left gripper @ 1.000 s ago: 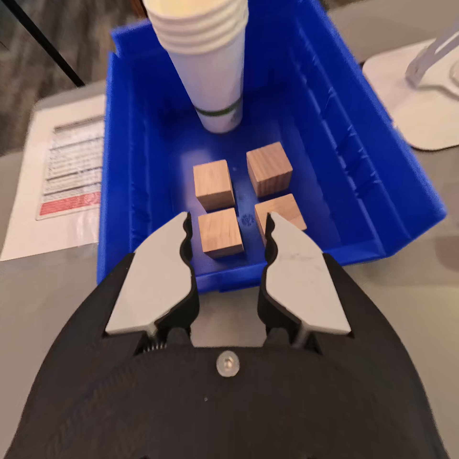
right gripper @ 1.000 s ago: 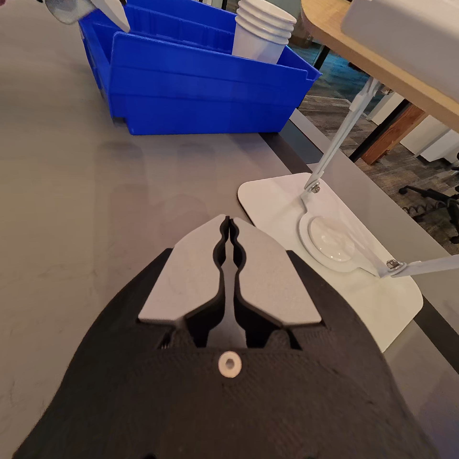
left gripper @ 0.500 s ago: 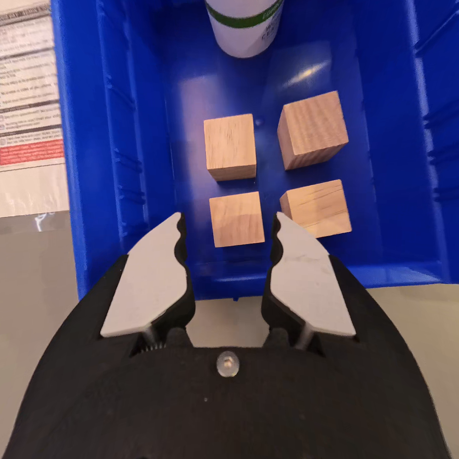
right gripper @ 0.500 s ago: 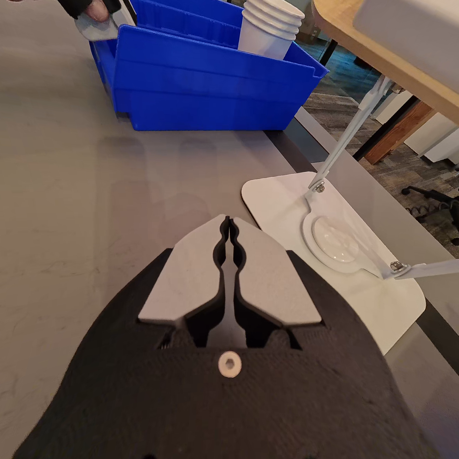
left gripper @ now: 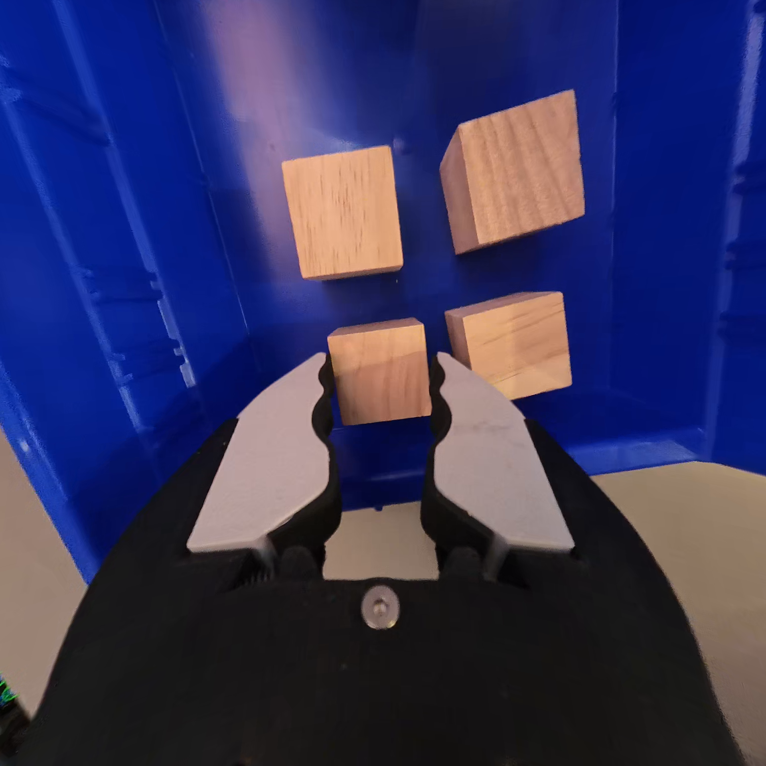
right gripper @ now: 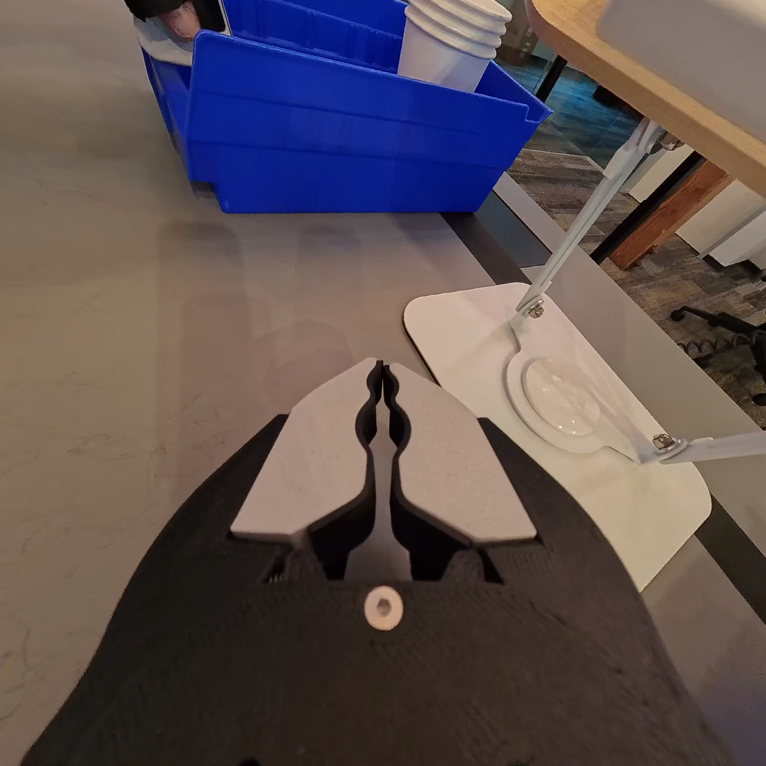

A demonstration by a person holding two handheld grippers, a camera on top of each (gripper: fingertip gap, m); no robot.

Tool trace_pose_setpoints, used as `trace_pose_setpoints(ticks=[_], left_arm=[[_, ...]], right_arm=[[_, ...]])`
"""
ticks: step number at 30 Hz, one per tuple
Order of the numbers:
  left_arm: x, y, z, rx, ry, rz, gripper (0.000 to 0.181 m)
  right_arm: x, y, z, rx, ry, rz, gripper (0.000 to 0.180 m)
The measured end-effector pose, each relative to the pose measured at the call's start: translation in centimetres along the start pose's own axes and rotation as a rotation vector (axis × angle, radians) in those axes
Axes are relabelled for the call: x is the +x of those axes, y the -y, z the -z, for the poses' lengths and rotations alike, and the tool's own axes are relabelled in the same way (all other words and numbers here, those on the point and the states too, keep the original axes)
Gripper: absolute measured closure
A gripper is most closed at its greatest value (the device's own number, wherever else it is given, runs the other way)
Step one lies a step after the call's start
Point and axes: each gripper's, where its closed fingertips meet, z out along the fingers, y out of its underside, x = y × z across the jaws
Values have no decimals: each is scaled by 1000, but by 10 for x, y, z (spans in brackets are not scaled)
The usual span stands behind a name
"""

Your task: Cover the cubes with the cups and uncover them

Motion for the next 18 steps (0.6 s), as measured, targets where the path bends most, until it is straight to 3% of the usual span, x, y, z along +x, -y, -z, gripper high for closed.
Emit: trace_pose_setpoints(ticks=[9, 14, 18], left_arm=[[-10, 3, 11, 1, 92, -82, 137], [-12, -1, 79, 98, 105, -117, 138], [-35, -46, 127, 60, 169, -137, 138]], right_arm=[[0, 0, 0, 0, -2, 1, 180], [-2, 0, 1, -2, 5, 6, 180], [-5, 0, 1, -3, 19, 17, 180]])
